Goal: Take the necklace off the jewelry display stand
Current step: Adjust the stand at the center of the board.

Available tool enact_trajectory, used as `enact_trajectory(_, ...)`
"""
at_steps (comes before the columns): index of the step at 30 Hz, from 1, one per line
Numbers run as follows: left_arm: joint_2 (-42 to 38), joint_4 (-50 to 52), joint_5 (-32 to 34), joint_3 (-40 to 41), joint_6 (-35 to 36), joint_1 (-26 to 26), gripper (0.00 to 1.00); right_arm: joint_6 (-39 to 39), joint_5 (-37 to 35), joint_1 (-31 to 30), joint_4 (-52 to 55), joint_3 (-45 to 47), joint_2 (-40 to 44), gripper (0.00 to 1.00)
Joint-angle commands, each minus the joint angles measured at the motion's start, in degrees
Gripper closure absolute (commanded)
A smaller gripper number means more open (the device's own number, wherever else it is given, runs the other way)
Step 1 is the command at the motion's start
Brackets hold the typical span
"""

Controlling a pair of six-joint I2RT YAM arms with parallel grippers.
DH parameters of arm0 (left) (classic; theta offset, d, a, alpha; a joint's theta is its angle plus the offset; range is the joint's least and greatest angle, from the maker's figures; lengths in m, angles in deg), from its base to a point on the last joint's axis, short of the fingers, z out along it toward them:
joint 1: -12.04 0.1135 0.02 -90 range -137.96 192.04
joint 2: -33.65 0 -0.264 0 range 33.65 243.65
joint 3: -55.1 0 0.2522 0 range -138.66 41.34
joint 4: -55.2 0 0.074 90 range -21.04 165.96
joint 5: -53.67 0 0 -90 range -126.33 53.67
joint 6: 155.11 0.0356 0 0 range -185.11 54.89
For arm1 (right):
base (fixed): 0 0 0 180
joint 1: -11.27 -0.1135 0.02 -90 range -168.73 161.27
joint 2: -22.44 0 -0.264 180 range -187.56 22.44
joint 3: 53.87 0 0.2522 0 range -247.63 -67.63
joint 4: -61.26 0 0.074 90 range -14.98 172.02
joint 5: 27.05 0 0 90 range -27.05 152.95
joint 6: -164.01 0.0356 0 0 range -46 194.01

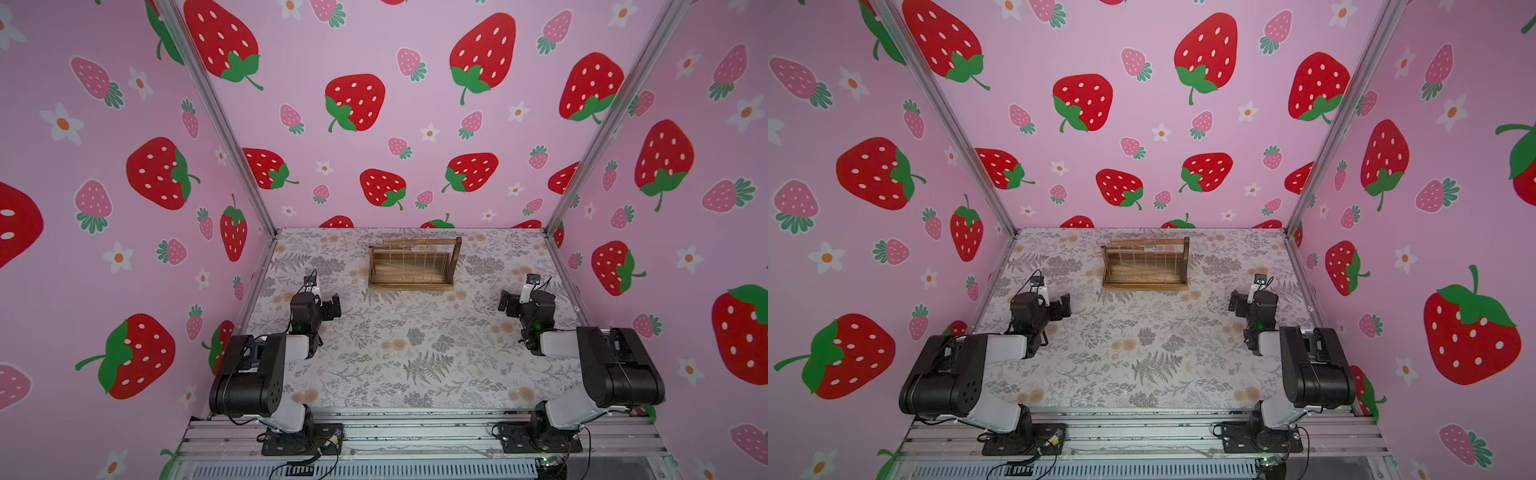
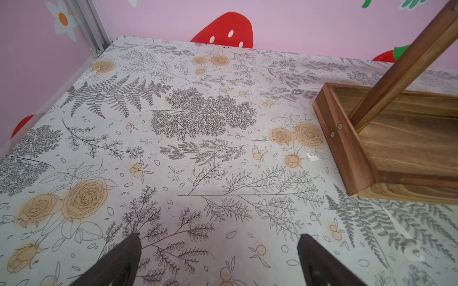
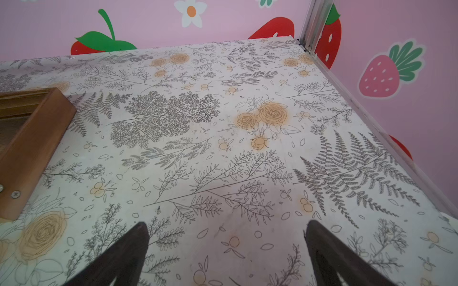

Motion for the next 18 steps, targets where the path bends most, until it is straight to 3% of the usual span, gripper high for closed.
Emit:
enact_trajectory(1, 0.5, -1.0, -0.2, -1.6, 0.9, 0.0, 0.01, -0.4, 0.9, 0.2, -0.8, -0.6, -0.3, 0.01)
enact_trajectory(18, 0.5, -1.0, -0.1, -1.6, 0.9, 0.0, 0.01, -0.4, 1.0, 0.2, -0.8, -0.7, -0.4, 0.01)
